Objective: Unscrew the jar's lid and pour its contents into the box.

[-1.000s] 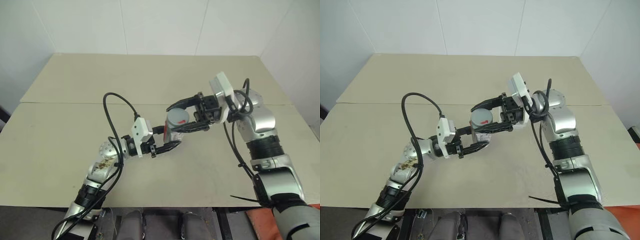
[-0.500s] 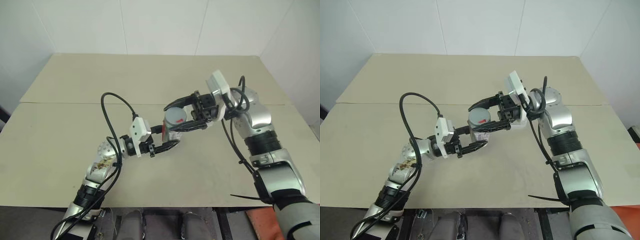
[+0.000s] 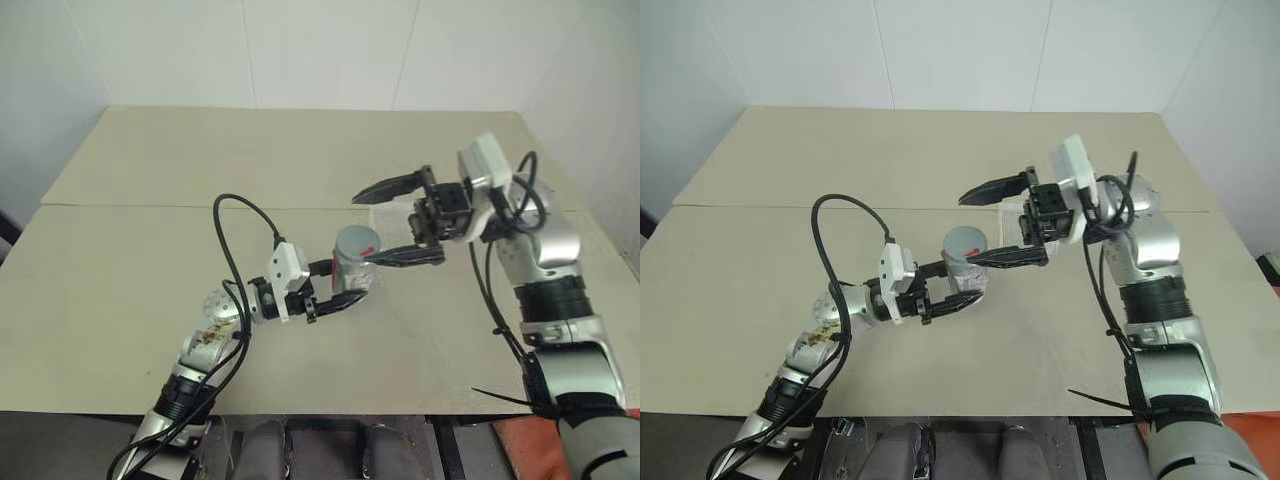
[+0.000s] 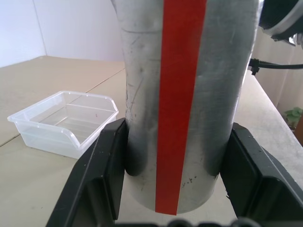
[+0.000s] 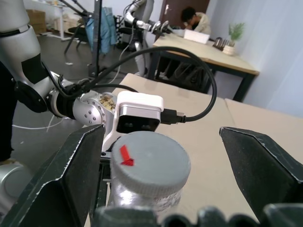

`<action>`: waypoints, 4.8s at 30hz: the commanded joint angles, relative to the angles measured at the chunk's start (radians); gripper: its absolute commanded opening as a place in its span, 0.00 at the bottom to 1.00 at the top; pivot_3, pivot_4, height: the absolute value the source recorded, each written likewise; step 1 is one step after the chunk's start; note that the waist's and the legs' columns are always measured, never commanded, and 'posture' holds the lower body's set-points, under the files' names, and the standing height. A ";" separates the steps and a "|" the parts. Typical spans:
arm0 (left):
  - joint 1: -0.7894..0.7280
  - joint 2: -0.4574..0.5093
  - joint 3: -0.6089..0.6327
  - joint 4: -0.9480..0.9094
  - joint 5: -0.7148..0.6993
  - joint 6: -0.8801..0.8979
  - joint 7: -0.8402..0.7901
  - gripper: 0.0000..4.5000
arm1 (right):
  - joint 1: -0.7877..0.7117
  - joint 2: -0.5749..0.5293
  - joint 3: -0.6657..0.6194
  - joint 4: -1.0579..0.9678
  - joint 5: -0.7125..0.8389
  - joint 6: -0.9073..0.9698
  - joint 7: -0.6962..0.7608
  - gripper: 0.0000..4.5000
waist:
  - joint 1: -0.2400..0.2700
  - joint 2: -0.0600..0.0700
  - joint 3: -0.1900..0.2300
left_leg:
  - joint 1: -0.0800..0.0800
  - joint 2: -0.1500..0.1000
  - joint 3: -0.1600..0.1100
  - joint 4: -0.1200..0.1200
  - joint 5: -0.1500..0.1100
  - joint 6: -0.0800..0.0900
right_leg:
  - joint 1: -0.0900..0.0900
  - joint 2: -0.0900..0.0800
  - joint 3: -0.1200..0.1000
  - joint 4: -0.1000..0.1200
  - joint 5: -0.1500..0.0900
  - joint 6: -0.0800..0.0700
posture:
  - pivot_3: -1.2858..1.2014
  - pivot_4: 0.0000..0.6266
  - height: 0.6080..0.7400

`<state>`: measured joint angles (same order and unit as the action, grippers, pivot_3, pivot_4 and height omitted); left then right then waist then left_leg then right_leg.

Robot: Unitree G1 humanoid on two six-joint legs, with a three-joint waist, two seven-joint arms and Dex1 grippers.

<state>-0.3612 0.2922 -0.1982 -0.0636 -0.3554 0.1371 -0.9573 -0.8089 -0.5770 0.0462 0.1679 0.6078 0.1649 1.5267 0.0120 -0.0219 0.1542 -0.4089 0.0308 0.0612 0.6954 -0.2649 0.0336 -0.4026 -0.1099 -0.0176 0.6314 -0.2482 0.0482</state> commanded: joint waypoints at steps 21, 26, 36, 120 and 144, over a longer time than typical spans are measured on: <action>-0.021 -0.043 0.015 0.029 0.088 -0.083 0.127 0.55 | 0.390 0.095 -0.035 -0.940 -0.129 0.498 -1.046 1.00 | 0.000 0.000 0.000 | -0.001 -0.001 0.000 0.000 0.000 0.000 | -0.001 0.000 0.001 0.000 0.000 0.000 | 0.52 0.24 1.00; -0.028 -0.047 0.015 0.040 0.087 -0.091 0.130 0.55 | 0.407 0.089 0.011 -0.917 -0.190 0.494 -1.068 1.00 | -0.001 0.000 0.000 | 0.000 -0.001 0.000 0.000 0.000 0.000 | -0.001 0.000 0.001 0.000 0.000 0.000 | 0.52 0.24 1.00; -0.037 -0.051 0.020 0.050 0.082 -0.095 0.137 0.55 | 0.413 0.130 0.046 -0.881 -0.226 0.464 -1.086 1.00 | -0.001 0.000 0.000 | -0.001 -0.001 0.000 0.000 0.000 0.000 | -0.001 0.000 0.001 0.000 0.000 0.000 | 0.52 0.24 1.00; -0.008 -0.003 -0.007 -0.016 0.017 -0.056 -0.002 0.55 | -0.152 0.078 0.113 0.182 -0.055 -0.082 0.088 0.63 | -0.002 0.000 0.000 | 0.000 0.000 0.001 0.000 0.000 0.000 | -0.001 0.001 0.001 0.001 0.000 0.000 | 0.52 0.24 1.00; 0.008 0.003 -0.006 -0.038 0.017 -0.043 0.005 0.55 | -0.330 -0.037 0.449 0.375 0.280 -0.290 0.088 0.63 | -0.003 0.001 0.000 | 0.000 0.001 0.001 0.000 0.000 0.000 | -0.001 0.000 0.001 0.000 0.000 0.000 | 0.52 0.24 1.00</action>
<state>-0.3559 0.2987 -0.1732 -0.0633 -0.3355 0.0945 -0.9330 -1.0870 -0.6060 0.5309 0.5412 0.8476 -0.0817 1.5695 0.0090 -0.0213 0.1544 -0.4092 0.0320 0.0618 0.6958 -0.2648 0.0335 -0.4037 -0.1097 -0.0165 0.6317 -0.2481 0.0480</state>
